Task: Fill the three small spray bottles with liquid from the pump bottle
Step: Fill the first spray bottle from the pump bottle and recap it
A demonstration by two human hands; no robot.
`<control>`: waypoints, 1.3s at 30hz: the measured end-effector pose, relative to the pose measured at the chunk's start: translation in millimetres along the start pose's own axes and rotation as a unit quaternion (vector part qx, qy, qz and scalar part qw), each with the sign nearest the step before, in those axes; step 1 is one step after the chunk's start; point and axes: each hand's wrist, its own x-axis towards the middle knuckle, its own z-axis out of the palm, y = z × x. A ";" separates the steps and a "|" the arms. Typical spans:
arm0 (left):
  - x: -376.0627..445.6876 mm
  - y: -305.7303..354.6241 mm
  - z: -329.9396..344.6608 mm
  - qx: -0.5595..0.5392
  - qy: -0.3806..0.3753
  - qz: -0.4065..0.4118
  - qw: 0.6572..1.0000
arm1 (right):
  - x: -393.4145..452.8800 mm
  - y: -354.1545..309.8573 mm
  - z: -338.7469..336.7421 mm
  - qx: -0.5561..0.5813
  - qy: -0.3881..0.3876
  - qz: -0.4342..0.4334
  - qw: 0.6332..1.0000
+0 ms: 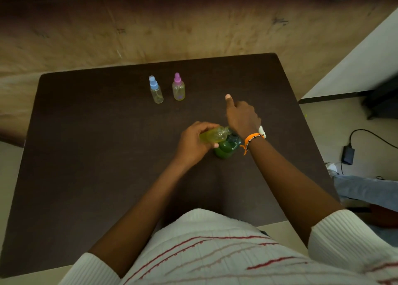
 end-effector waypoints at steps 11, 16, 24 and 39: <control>1.6 -5.5 1.7 0.014 -0.008 -0.013 1.000 | 1.2 3.9 6.1 0.011 0.059 -0.020 0.998; 0.6 1.5 -1.3 0.019 -0.007 -0.007 1.000 | 2.3 3.4 4.3 0.023 0.026 -0.002 0.999; 0.1 2.1 -0.4 0.034 -0.002 -0.007 0.999 | 2.1 8.1 8.8 0.041 0.025 0.021 0.999; -1.5 4.3 -1.9 0.035 0.004 -0.007 0.999 | 1.6 4.5 7.5 0.067 -0.047 0.023 0.996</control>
